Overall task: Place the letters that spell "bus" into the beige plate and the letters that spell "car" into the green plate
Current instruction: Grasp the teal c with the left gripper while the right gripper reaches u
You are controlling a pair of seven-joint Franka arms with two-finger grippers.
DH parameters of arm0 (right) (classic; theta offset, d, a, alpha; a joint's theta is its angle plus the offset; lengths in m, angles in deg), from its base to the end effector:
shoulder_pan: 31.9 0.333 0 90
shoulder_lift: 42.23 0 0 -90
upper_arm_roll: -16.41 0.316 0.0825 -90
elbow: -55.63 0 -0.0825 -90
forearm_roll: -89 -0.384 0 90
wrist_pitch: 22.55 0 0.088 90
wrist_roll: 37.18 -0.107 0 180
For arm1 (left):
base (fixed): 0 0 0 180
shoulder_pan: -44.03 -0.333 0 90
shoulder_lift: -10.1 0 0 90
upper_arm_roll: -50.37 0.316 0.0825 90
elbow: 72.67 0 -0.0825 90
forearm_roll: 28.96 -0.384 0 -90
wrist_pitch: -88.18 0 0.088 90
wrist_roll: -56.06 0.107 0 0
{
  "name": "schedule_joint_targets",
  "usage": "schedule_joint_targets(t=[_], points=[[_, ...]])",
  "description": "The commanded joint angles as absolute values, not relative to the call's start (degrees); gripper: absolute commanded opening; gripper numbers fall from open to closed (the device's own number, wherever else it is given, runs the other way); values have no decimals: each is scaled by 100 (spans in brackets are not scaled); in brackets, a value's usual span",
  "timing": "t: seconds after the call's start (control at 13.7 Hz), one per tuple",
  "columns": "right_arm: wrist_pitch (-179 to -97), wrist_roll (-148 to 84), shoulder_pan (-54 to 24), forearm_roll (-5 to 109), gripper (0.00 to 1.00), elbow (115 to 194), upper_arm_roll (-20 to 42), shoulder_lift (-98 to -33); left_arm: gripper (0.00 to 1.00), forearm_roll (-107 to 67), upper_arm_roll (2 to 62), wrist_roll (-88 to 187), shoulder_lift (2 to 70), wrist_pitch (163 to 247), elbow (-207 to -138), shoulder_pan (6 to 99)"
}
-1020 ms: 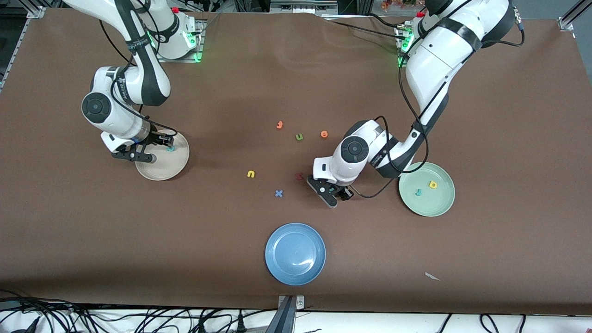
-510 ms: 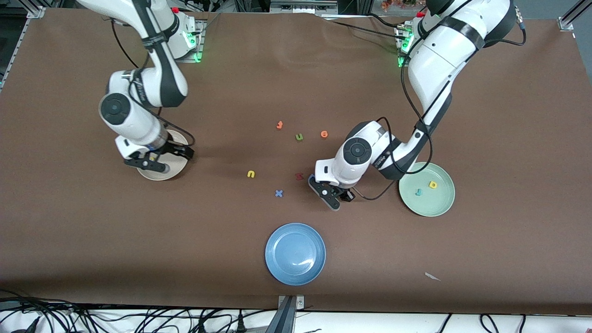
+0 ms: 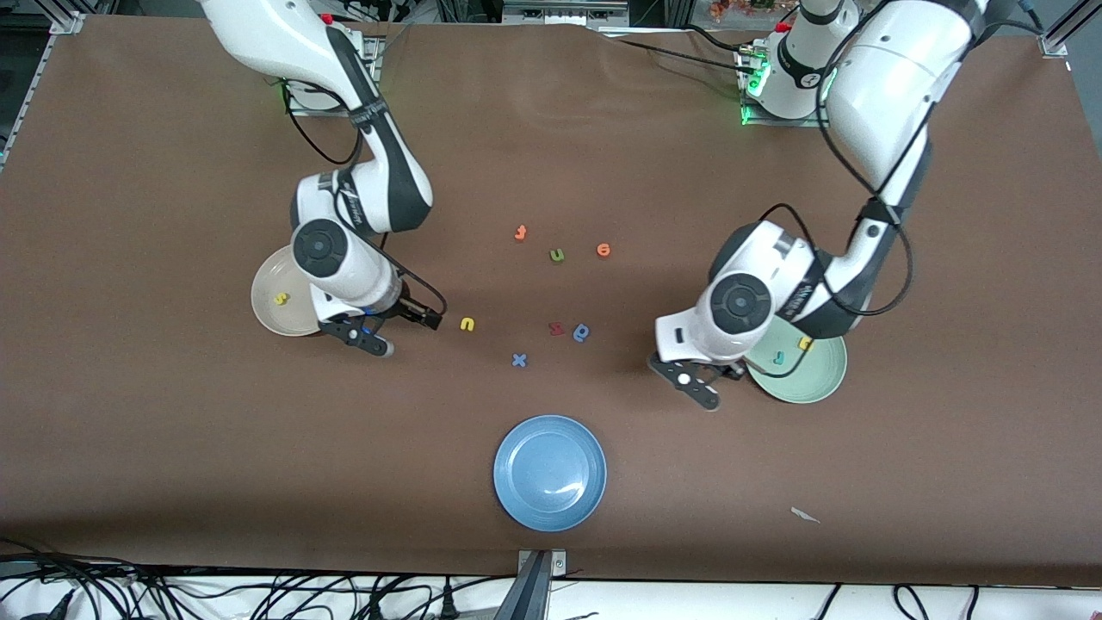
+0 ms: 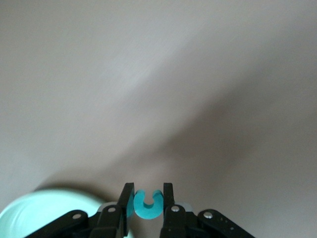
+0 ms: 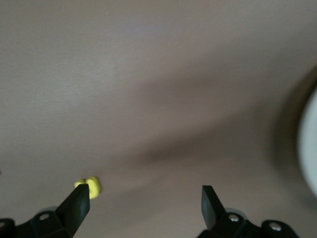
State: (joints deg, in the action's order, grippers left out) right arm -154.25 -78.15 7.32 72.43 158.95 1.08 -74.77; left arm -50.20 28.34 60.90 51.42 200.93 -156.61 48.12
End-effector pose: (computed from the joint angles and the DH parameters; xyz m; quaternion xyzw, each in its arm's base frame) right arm 0.5853 0.2793 0.2351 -0.9730 0.2275 0.0361 0.0169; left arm 0.6559 -0.2447 0.2640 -0.9448 0.3159 0.0710 0.0499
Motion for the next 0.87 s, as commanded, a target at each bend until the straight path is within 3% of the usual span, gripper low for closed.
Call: schedule_joint_targets(t=[0.0,0.29,0.51,0.58,0.66,0.73,0.8], points=[[-15351,-8427,703,7116,100,15215,313,-8062,17,-5190,2796,6387,4860,20023,-16238,4369],[-15597,-8876,870,7125,100,14915,410,-8458,21,-5190,2787,6792,4807,20068,-16617,3718],[-15711,-8965,1002,7116,99,14915,419,-8564,22,-5181,2743,6793,4316,20995,-17818,3349],[-15711,-8956,1020,7125,99,14915,419,-8582,28,-5181,2743,6793,4254,21173,-17996,3252],[-15711,-8956,1020,7125,96,14932,419,-8582,61,-5181,2743,6810,4262,21201,-17998,3182],[-15703,-8956,1029,7116,94,14933,419,-8582,100,-5181,2743,6802,4262,21219,-17998,3172],[-15694,-8930,1037,7116,89,14941,419,-8582,100,-5181,2743,6793,4253,21210,-17989,3207]])
